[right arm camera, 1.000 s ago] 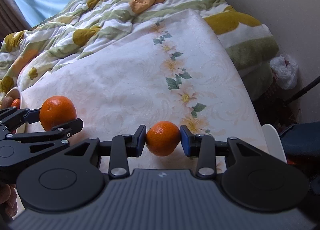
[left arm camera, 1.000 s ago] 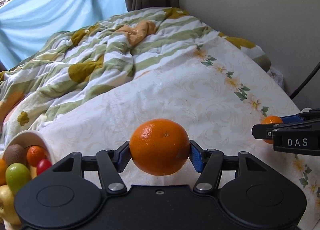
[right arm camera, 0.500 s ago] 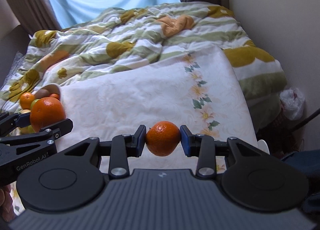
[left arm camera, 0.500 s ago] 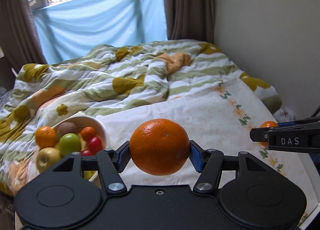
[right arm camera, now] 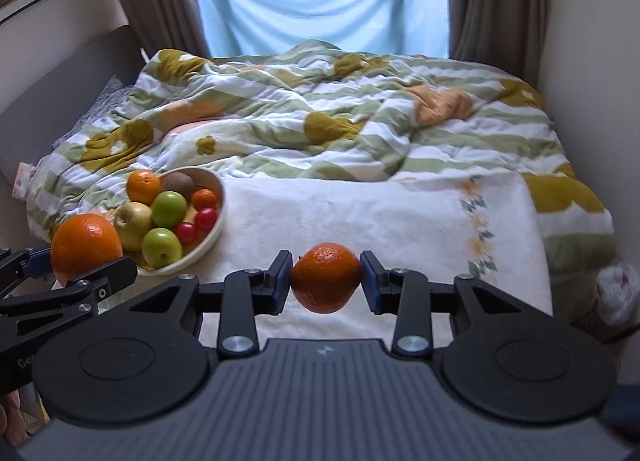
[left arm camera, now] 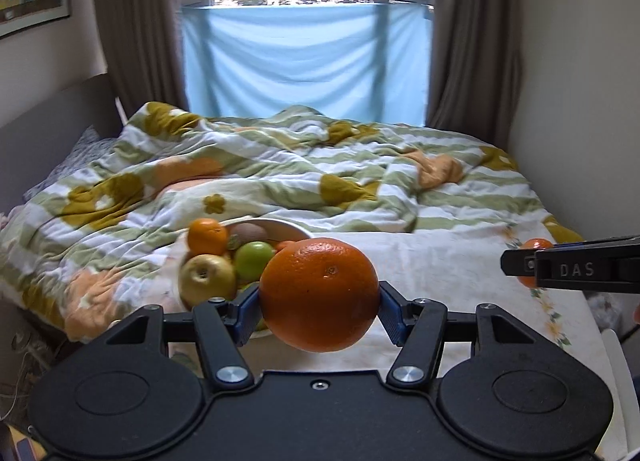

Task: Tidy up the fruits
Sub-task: 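Carry the orange and mandarin in both tools over the white bowl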

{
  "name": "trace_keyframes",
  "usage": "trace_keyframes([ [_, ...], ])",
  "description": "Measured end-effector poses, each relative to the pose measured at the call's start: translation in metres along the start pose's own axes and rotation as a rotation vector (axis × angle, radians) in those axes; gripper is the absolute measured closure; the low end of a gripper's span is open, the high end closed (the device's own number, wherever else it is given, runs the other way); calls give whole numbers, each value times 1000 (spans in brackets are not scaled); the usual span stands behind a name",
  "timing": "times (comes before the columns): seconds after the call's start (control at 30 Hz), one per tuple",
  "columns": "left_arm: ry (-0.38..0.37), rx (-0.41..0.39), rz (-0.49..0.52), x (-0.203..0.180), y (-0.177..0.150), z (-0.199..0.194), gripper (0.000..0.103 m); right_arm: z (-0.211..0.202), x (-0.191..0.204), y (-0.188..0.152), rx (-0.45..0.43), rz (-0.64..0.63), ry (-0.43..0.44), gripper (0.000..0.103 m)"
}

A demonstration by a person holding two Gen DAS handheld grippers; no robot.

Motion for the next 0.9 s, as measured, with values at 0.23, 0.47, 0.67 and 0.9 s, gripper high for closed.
trace_keyframes([
  [0.23,64,17,-39,53,8,21,39,23,47,22,-17,-58,60,51],
  [0.47,68,42,-46,91,24,61,39,62,86,41,-6,-69,84,51],
  [0.67,35,83,-13,108,32,107,39,105,111,55,20,-65,89,51],
  [0.9,-10,140,76,109,27,154,38,153,123,59,66,-47,69,51],
])
Point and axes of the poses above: each gripper's, at about its wrist camera, not at the fingertips, and z roughly the way its jaws point, x to its left, y to its top, the point moved 5 cm from there along z, roughly the way its jaws point, and after that the axes turned 10 degrees about -x, right-handed, at the moved point
